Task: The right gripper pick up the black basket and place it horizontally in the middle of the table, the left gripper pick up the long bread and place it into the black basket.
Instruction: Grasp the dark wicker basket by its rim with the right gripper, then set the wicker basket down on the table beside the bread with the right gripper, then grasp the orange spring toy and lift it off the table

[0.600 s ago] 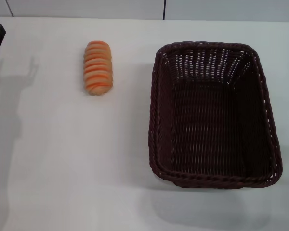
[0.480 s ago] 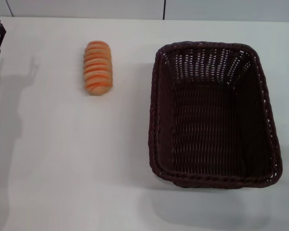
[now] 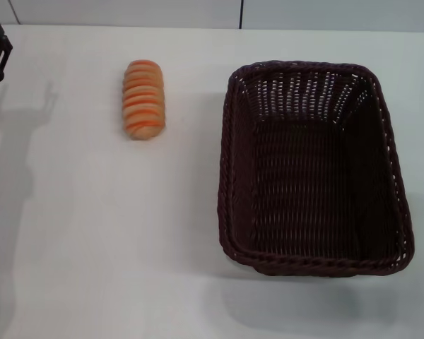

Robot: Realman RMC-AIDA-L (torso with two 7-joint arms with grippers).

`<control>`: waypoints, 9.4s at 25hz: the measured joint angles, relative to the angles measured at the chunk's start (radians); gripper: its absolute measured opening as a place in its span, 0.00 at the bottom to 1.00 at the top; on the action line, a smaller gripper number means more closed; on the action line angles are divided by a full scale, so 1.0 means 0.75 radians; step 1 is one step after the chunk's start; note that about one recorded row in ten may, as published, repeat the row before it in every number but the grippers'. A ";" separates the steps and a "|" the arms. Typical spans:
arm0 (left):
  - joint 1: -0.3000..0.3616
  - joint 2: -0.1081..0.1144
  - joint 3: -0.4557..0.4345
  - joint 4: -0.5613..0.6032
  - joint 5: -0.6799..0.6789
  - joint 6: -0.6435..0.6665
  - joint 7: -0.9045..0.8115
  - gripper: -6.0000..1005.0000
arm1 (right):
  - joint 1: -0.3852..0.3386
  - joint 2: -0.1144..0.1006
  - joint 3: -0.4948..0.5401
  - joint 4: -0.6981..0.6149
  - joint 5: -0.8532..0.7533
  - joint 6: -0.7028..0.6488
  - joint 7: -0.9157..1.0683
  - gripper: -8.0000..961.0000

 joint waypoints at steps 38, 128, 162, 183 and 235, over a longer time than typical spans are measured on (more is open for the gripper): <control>-0.007 -0.004 0.058 -0.025 0.000 -0.022 -0.111 0.85 | -0.148 0.169 1.068 -1.062 -0.355 -2.734 -0.299 0.86; -0.067 -0.008 0.072 -0.026 0.000 -0.074 -0.228 0.84 | 1.062 0.165 1.529 -0.192 -0.032 -3.560 -1.451 0.20; -0.151 0.011 0.091 -0.042 0.045 -0.078 -0.200 0.84 | 0.200 0.184 1.238 -0.838 1.838 -2.252 -2.800 0.87; -0.037 0.081 -0.141 -1.222 0.372 -1.727 -0.082 0.84 | -0.018 0.177 1.105 0.421 3.354 -3.938 -3.349 0.87; -0.311 0.011 -0.301 -1.183 0.250 -2.503 0.335 0.51 | -0.015 0.162 1.111 0.526 3.332 -4.038 -3.217 0.88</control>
